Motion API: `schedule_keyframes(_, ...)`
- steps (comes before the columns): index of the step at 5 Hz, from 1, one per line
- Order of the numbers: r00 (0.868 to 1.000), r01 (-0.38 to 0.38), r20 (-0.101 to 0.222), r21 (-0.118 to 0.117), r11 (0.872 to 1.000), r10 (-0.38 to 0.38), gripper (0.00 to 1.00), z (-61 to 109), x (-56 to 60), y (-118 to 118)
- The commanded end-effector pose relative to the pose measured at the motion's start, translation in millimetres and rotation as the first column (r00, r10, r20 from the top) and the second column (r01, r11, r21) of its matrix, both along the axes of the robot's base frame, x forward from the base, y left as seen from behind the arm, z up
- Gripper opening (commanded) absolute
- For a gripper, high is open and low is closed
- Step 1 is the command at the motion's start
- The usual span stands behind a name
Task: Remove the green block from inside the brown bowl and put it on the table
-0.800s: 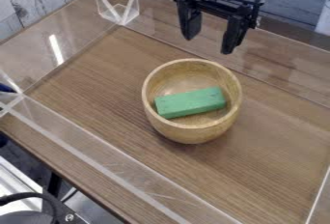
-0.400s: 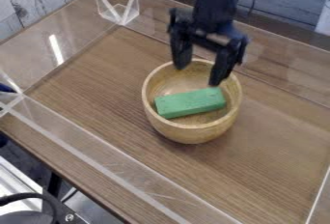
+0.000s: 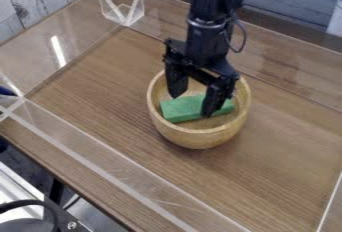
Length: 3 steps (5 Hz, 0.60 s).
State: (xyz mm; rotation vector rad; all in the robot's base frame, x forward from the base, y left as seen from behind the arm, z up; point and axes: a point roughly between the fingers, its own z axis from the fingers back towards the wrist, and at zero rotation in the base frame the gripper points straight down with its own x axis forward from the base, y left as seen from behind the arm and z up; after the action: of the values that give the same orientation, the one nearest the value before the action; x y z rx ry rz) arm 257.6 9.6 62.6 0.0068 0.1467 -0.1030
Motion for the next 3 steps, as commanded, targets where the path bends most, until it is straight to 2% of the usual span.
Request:
schedule_keyframes(1, 0.999, 0.022, 0.041, -0.007, 1.000, -0.022, 1.00, -5.5, 6.8, 4)
schedule_keyframes(3, 0.998, 0.054, 0.044, -0.012, 0.998, -0.053, 1.00, -25.8, 11.8, 4)
